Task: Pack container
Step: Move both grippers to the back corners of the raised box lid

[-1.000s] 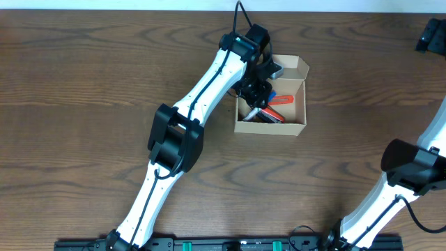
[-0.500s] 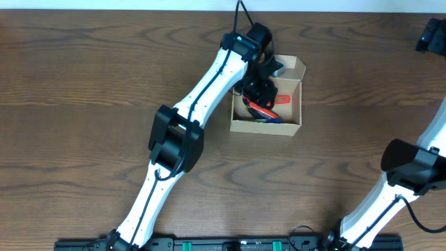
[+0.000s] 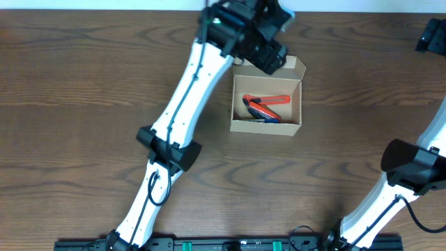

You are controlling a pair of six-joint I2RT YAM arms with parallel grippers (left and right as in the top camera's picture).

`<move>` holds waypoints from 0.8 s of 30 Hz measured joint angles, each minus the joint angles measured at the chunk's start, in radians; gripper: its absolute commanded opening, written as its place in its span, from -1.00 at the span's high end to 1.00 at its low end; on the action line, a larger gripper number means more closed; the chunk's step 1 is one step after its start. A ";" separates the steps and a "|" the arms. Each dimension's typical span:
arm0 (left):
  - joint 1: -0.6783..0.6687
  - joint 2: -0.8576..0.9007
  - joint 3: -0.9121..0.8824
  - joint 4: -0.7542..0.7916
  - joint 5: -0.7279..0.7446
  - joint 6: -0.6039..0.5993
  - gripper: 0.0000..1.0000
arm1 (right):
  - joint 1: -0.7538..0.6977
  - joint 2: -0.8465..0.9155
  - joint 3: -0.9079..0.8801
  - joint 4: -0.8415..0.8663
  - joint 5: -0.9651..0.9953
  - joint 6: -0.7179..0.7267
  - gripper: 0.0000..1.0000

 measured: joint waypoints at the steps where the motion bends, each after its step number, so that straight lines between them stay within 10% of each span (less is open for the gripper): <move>1: 0.012 -0.005 0.025 -0.005 -0.026 -0.013 -0.65 | 0.000 0.000 0.000 0.000 0.000 0.000 -0.98; 5: 0.084 -0.037 0.041 -0.011 -0.103 -0.058 -0.95 | 0.000 0.000 0.000 0.000 0.000 0.000 -0.99; 24: 0.478 -0.187 0.045 -0.109 -0.305 -0.140 -0.90 | 0.000 0.000 0.000 0.064 -0.101 0.001 -0.99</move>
